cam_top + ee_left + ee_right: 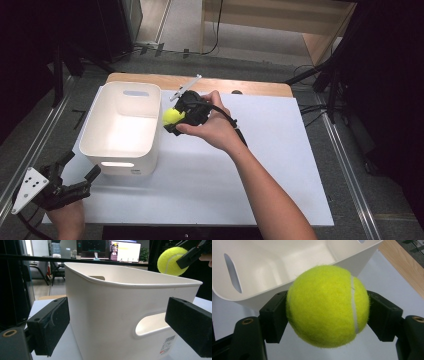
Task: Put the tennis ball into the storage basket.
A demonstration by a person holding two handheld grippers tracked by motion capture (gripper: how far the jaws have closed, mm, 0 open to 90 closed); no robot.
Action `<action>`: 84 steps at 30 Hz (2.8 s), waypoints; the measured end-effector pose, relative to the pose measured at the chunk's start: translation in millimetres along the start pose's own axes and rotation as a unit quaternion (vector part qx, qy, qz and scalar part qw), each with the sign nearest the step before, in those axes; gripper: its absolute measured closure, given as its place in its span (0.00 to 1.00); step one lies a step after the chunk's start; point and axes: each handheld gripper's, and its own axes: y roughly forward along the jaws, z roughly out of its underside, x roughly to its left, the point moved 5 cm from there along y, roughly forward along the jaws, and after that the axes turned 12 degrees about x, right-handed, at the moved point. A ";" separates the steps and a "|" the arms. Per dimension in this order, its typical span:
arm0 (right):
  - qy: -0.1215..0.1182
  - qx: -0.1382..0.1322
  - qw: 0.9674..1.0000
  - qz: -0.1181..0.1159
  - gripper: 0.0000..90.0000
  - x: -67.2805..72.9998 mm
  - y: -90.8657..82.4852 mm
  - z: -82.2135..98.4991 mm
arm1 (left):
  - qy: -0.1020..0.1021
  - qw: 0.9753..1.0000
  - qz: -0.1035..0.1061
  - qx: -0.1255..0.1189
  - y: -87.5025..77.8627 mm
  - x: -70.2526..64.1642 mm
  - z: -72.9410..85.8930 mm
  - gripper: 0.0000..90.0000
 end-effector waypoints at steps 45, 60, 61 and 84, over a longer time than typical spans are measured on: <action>-0.043 -0.005 0.999 -0.014 0.27 31.0 4.5 -40.1 | -0.001 1.000 0.002 -0.002 0.1 0.4 -0.1 0.06; -0.055 -0.003 0.998 -0.019 0.27 41.2 11.4 -48.4 | -0.001 1.000 0.003 -0.003 0.1 0.3 -0.1 0.06; -0.056 -0.003 0.998 -0.020 0.27 41.8 11.7 -48.8 | -0.001 1.000 0.003 -0.003 0.1 0.3 -0.1 0.06; -0.069 0.007 0.997 -0.027 0.27 51.7 25.9 -53.8 | 0.000 1.000 0.003 -0.002 -0.1 0.2 -0.1 0.06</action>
